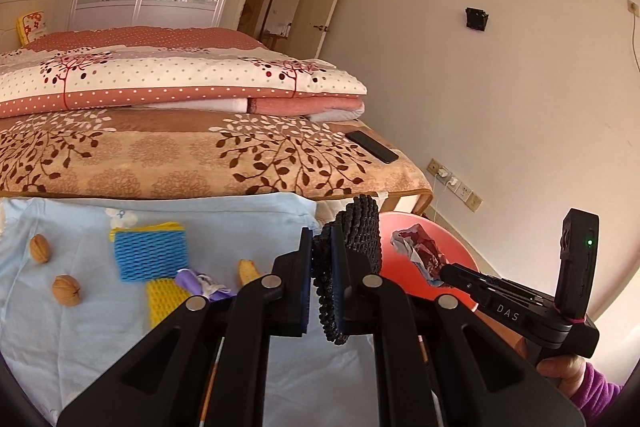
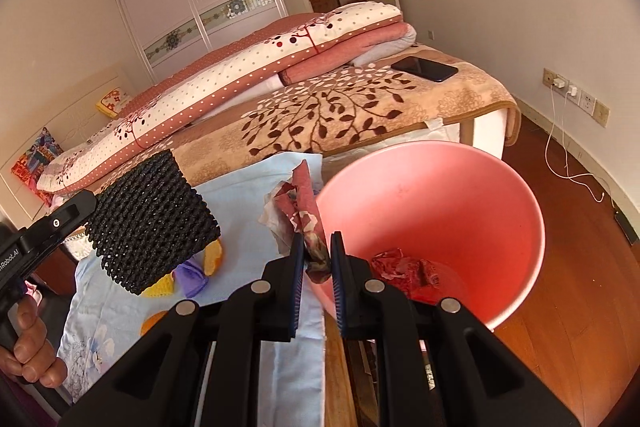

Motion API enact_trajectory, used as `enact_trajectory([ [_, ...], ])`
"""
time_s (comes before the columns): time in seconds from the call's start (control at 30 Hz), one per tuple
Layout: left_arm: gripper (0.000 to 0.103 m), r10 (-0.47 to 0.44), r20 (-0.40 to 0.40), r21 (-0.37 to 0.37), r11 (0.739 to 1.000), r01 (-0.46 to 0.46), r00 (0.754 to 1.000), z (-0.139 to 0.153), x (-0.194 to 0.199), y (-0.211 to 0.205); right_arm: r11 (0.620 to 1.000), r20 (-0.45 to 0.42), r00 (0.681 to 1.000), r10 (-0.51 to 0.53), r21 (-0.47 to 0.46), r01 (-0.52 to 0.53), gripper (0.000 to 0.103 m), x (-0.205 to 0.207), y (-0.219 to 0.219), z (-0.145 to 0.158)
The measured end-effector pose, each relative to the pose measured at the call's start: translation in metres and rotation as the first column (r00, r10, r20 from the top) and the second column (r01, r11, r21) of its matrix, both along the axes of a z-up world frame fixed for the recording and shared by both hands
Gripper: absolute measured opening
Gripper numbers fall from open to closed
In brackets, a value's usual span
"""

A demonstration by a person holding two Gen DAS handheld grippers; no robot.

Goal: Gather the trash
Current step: 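Carry the black pad and floral wrapper toward the pink bucket, then open both grippers to drop the pad and wrapper into the bucket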

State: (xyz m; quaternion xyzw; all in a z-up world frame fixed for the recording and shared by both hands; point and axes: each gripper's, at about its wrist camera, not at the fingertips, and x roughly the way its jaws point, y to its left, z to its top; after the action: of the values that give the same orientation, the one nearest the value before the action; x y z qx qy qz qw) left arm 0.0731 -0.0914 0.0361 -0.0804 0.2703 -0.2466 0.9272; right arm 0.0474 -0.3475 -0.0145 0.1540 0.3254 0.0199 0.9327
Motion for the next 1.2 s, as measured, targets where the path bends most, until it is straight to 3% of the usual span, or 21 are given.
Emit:
enact_trajectory([
  [0.43,0.009,-0.121,-0.026,0.082,0.989,0.123,0.992,-0.017,0.013,-0.094,0.992,-0.02,0.992,-0.123,0.012,0.123,0.013,-0.015,-0.058,-0.016],
  [0.67,0.009,-0.137,-0.048,0.13,0.981,0.143,0.989,-0.032,0.024,-0.124,0.989,-0.034,0.988,-0.147,0.011,0.148,0.013,-0.015,-0.071,-0.026],
  [0.93,0.009,-0.155,-0.082,0.124,0.979,0.164,0.985,-0.04,0.034,-0.144,0.987,-0.052,0.986,-0.156,0.021,0.158,0.013,-0.013,-0.078,-0.036],
  [1.03,0.022,-0.165,-0.087,0.122,0.977,0.175,0.982,-0.041,0.033,-0.148,0.986,-0.055,0.985,-0.162,0.025,0.164,0.013,-0.012,-0.082,-0.037],
  [1.1,0.038,-0.171,-0.092,0.118,0.976,0.181,0.981,-0.041,0.033,-0.149,0.986,-0.055,0.985,-0.165,0.027,0.167,0.013,-0.012,-0.083,-0.038],
  [1.2,0.041,-0.177,-0.092,0.116,0.975,0.187,0.98,-0.041,0.03,-0.151,0.985,-0.053,0.984,-0.169,0.031,0.171,0.013,-0.012,-0.084,-0.038],
])
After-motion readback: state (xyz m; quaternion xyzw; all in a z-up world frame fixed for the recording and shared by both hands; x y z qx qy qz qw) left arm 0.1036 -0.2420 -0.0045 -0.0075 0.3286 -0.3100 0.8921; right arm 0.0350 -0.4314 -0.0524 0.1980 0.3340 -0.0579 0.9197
